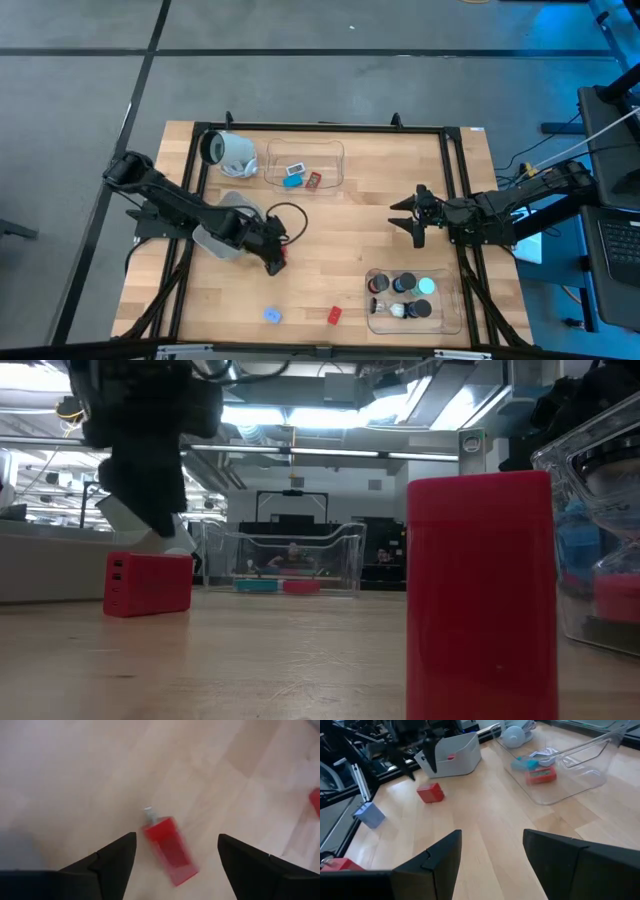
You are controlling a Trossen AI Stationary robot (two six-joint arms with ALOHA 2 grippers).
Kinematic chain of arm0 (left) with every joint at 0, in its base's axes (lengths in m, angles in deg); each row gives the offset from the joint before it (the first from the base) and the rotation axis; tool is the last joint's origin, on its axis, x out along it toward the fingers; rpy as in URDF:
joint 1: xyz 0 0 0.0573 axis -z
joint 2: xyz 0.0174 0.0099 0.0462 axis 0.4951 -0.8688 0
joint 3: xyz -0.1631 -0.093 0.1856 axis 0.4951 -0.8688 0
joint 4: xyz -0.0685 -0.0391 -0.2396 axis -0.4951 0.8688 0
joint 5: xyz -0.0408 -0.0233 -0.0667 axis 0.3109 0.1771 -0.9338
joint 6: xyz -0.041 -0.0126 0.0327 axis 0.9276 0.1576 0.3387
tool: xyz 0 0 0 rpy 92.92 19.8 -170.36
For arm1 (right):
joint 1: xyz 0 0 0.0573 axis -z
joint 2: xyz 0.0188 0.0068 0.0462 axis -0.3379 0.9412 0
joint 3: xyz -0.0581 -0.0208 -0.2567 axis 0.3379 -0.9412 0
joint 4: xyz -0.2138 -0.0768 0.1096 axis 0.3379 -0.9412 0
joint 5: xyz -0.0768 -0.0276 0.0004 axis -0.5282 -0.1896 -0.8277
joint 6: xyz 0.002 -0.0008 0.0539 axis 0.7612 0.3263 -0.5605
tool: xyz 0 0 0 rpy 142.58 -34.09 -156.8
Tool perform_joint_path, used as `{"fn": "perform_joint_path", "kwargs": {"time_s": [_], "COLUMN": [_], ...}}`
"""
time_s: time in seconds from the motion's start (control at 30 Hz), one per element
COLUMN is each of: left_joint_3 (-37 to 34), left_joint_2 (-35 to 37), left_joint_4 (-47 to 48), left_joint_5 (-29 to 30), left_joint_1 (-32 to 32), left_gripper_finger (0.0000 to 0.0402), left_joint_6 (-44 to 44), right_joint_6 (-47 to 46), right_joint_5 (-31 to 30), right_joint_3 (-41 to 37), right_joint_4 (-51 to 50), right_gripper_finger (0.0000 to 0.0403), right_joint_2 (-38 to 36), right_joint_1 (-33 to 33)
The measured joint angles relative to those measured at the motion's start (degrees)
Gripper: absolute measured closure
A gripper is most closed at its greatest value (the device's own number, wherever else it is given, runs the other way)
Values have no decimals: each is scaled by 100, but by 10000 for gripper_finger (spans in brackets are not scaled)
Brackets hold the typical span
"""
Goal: Pick & Place Office items
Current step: Put the top orange charger adapter into the gray bin
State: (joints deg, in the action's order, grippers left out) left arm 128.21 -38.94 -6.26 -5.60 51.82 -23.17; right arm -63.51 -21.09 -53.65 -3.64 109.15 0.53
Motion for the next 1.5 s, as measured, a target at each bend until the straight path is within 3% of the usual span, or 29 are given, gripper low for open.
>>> {"fn": "perform_joint_path", "kwargs": {"time_s": [0.73,0.9,1.2,1.33,1.5], "left_joint_3": [4,4,134,340,599], "left_joint_2": [-1275,-1304,-893,-597,-82], "left_joint_4": [-243,-217,-216,43,1073], "left_joint_5": [-146,-127,45,132,492], "left_joint_1": [35,127,289,289,399], "left_gripper_finger": [129,168,286,286,286], "left_joint_6": [250,136,-345,-542,-393], "right_joint_6": [2,2,4,4,4], "right_joint_5": [-4,-2,-2,-2,-2], "right_joint_3": [0,0,0,0,0], "right_joint_4": [0,0,0,0,0], "right_gripper_finger": [188,188,188,188,188], "right_joint_2": [0,0,0,0,0], "right_joint_1": [1,2,0,0,0]}}
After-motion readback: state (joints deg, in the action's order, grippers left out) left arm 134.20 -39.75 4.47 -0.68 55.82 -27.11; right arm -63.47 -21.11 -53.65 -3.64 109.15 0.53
